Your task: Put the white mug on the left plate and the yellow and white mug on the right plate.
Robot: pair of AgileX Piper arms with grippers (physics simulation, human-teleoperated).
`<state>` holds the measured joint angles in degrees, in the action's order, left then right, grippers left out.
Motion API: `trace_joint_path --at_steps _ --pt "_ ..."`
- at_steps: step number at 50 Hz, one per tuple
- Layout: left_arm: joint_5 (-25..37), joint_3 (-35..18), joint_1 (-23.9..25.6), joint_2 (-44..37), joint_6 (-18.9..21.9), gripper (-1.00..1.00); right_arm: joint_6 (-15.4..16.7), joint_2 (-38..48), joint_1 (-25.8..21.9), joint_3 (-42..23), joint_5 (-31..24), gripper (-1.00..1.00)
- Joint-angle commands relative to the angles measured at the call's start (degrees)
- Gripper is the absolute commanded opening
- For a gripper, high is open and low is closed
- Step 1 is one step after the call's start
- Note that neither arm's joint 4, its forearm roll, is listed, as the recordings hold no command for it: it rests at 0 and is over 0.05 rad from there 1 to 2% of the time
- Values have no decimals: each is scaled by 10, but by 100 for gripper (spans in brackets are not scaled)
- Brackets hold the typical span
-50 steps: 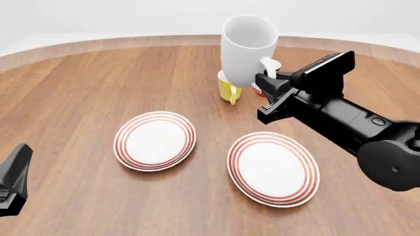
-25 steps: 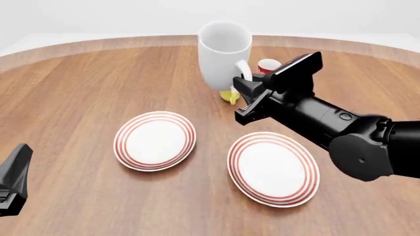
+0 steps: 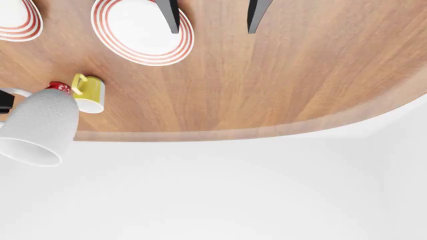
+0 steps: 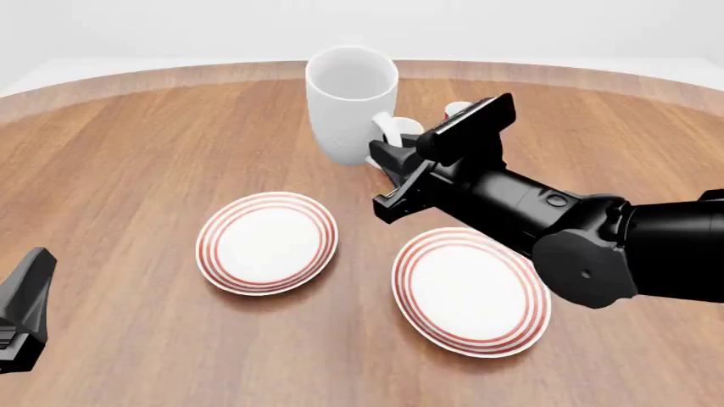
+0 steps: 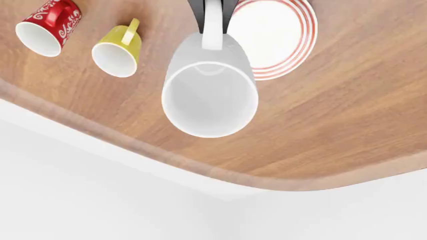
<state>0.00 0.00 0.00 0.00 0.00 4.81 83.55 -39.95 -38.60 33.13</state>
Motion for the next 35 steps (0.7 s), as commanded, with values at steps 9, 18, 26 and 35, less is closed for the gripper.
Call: trace_joint_path --at_steps 9,18,26,35 --pt "0 0 0 0 0 100 -6 28 -31 -25 -3 -100" --pt "0 0 0 0 0 100 -10 42 -46 -35 -5 -100" --pt "0 0 0 0 0 100 -12 47 -57 -39 -7 -100" --pt "0 0 0 0 0 100 -14 47 -65 -41 -9 -100"
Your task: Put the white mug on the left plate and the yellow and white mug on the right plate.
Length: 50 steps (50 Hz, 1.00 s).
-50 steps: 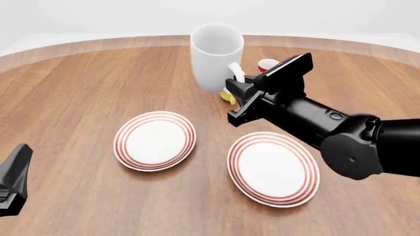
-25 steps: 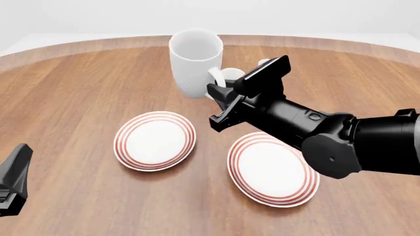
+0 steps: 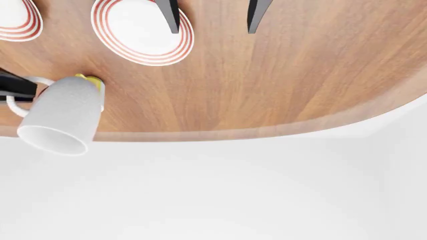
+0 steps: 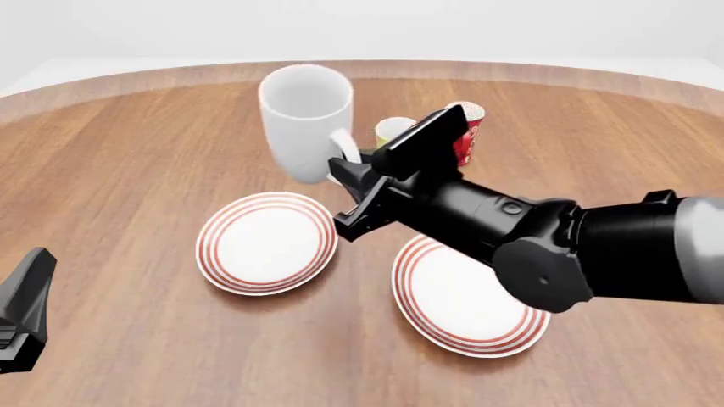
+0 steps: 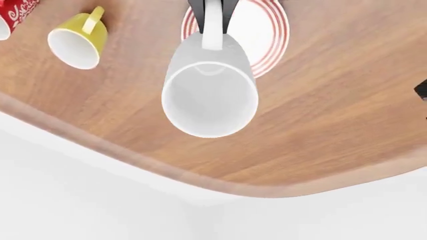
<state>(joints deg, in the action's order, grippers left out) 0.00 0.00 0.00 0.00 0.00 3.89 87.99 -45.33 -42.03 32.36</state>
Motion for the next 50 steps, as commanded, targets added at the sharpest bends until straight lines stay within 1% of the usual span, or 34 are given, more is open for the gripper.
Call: trace_joint_path --at_steps 1,17,21,25,28,50 --pt "0 0 0 0 0 100 -5 3 -11 -6 -2 -100" --pt "0 0 0 0 0 100 -6 -4 -30 -10 -17 -100" --pt "0 0 0 0 0 100 -9 -2 -37 -10 -19 -100" --pt "0 0 0 0 0 100 -23 1 -38 -14 -26 -100" --pt "0 0 0 0 0 100 -27 4 -39 -16 -26 -100" --pt "0 0 0 0 0 100 -43 33 -35 -29 -28 -100"
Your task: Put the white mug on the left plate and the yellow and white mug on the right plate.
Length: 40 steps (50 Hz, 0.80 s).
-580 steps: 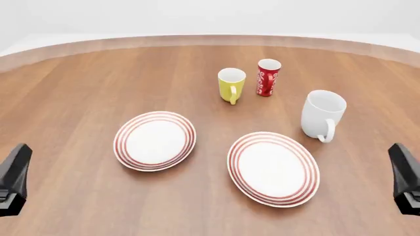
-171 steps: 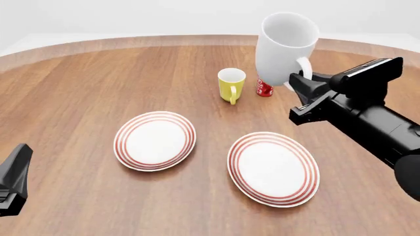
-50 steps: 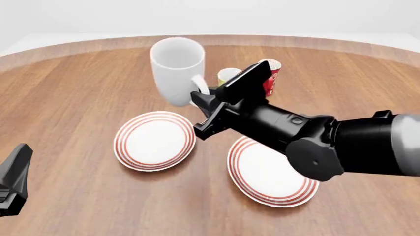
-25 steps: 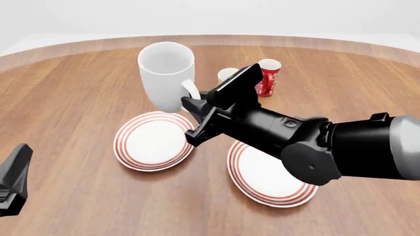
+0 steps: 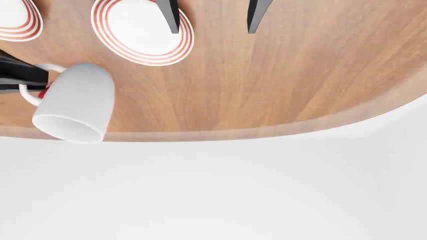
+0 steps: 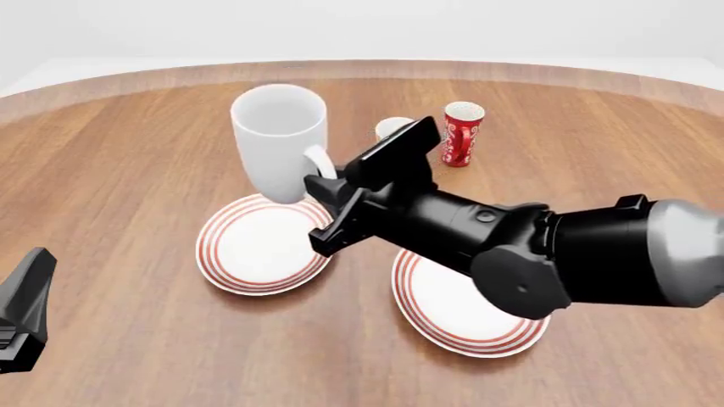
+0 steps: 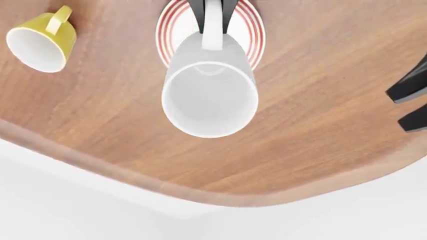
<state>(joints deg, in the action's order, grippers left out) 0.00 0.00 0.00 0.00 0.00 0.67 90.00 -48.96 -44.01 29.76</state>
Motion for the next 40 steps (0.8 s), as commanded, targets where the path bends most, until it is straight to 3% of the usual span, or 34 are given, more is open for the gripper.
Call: trace_joint_path --at_steps 1,40 --pt "0 0 0 0 0 100 -13 14 1 -11 -4 -100" --pt "0 0 0 0 0 100 -39 58 -22 -50 -29 -100"
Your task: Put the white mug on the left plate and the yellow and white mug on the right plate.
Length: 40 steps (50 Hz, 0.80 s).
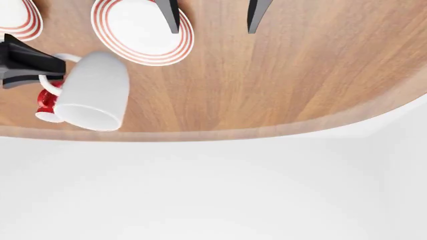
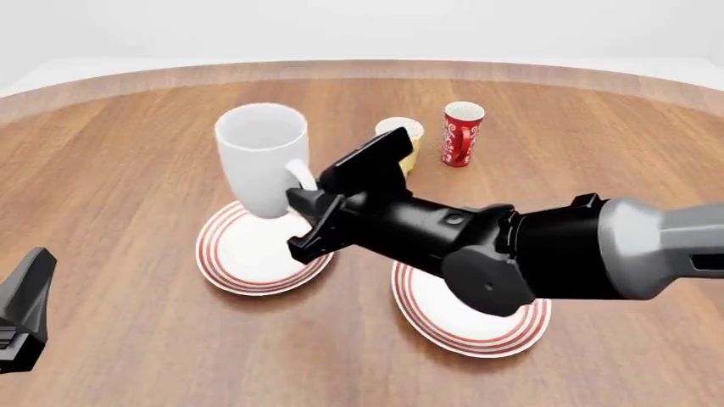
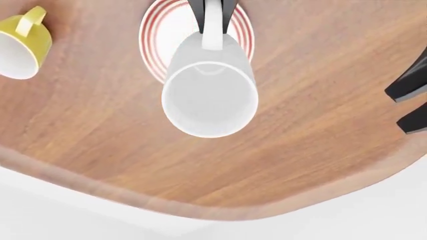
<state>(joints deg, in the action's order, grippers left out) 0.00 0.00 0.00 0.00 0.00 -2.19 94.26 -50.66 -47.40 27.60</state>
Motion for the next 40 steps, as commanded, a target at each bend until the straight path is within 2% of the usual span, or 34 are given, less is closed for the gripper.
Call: trace_joint_path --at_steps 1,40 --pt "0 0 0 0 0 100 -11 18 -5 -17 -8 -100" --pt "0 0 0 0 0 100 -30 63 -10 -44 -25 -100"
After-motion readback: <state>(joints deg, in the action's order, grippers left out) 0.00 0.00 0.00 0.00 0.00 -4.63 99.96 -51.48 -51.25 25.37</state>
